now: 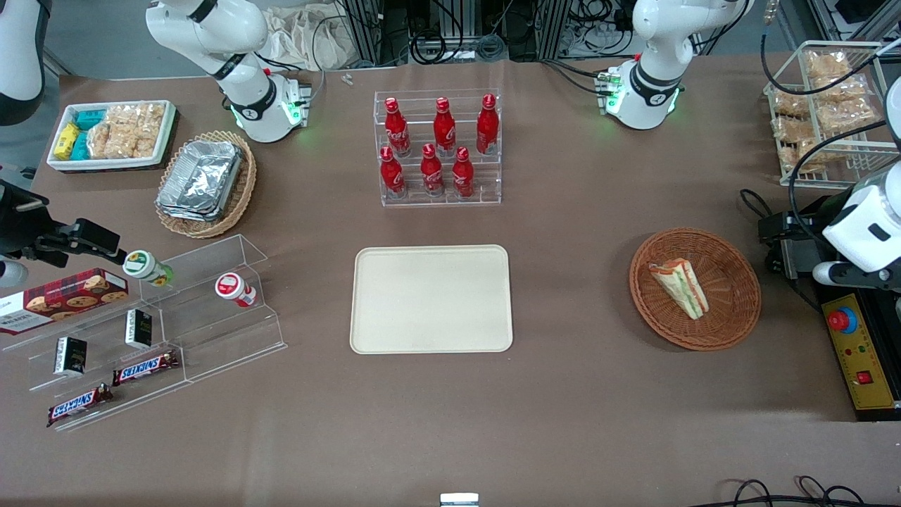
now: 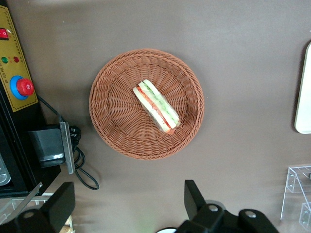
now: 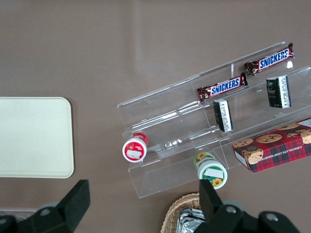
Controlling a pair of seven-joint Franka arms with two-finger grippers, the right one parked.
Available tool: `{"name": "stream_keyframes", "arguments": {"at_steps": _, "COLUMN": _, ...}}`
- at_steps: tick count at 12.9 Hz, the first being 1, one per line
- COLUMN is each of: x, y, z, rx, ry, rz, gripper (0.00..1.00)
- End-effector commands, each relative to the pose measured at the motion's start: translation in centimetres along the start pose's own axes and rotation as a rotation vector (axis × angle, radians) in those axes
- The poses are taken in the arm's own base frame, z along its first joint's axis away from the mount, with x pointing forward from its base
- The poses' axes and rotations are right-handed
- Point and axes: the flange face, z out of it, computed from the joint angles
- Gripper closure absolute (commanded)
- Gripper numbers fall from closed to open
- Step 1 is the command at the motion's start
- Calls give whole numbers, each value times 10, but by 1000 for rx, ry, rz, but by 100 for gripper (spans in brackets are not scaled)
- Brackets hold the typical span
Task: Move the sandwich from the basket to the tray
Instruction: 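Move the left gripper over the sandwich in the wicker basket, then lower the left gripper and close it on the wrapped sandwich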
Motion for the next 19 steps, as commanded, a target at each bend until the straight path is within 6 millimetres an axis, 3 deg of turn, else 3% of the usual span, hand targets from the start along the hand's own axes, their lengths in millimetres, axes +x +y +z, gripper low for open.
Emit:
{"name": "stream_keyframes", "arguments": {"at_steps": 1, "x": -2, "y": -1, "z": -4, "rx": -14, "ry": -8, "rz": -19, "gripper": 0}}
{"name": "stream_keyframes", "arguments": {"at_steps": 3, "x": -1, "y": -1, "z": -2, "rx": -15, "ry": -12, "rz": -23, "gripper": 0}}
{"name": "stream_keyframes", "arguments": {"at_steps": 5, "x": 1, "y": 0, "z": 18, "rx": -11, "ry": -46, "rz": -70, "gripper": 0}}
{"name": "stream_keyframes", "arguments": {"at_steps": 11, "x": 12, "y": 17, "z": 157, "rx": -14, "ry": -5, "rz": -147, "gripper": 0}}
{"name": "stream_keyframes", "arguments": {"at_steps": 16, "x": 19, "y": 22, "z": 242, "rx": -45, "ry": 67, "rz": -246, "gripper": 0}}
{"name": "stream_keyframes", "arguments": {"at_steps": 19, "x": 24, "y": 23, "z": 276, "rx": -56, "ry": 38, "rz": -286, "gripper": 1}}
